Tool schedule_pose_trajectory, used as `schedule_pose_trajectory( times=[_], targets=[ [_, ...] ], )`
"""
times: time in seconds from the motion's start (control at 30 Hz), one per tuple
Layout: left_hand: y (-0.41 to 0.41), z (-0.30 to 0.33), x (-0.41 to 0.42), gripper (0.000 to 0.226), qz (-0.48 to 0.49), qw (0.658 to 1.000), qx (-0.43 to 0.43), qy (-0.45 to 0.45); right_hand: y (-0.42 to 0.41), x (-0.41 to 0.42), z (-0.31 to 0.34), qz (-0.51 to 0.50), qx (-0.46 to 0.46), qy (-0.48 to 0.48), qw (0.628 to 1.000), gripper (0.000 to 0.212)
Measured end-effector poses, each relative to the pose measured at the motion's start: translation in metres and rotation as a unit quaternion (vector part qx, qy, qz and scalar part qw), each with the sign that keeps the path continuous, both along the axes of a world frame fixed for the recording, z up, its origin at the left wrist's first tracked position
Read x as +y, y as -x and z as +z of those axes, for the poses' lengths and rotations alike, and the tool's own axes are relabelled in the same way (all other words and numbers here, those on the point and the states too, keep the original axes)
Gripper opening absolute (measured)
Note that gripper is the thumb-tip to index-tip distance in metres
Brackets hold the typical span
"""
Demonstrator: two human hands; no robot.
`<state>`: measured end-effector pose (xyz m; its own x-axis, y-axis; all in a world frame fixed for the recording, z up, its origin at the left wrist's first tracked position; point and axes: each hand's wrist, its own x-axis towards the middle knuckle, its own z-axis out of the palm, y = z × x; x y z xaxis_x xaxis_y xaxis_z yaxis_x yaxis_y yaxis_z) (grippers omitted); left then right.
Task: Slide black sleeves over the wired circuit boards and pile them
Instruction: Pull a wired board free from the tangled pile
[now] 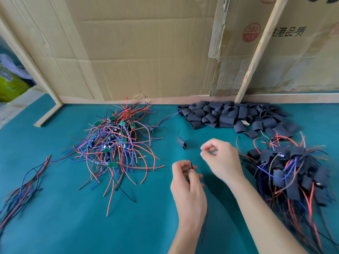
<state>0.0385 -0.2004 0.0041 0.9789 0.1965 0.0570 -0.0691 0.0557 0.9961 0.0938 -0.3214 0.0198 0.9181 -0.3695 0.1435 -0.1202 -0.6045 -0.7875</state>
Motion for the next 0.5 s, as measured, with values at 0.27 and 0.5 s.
schedule_pose_trajectory(
  times=[0.27, 0.5],
  targets=[
    [-0.001, 0.0, -0.004, 0.047, 0.006, 1.0, 0.008, 0.019, -0.055, 0.033, 0.007, 0.069, 0.03, 0.202, 0.976, 0.026],
    [-0.001, 0.003, -0.004, 0.05, -0.003, 1.0, 0.014, 0.027, -0.062, 0.037, 0.006, 0.053, 0.006, 0.21, 0.976, 0.013]
  ],
)
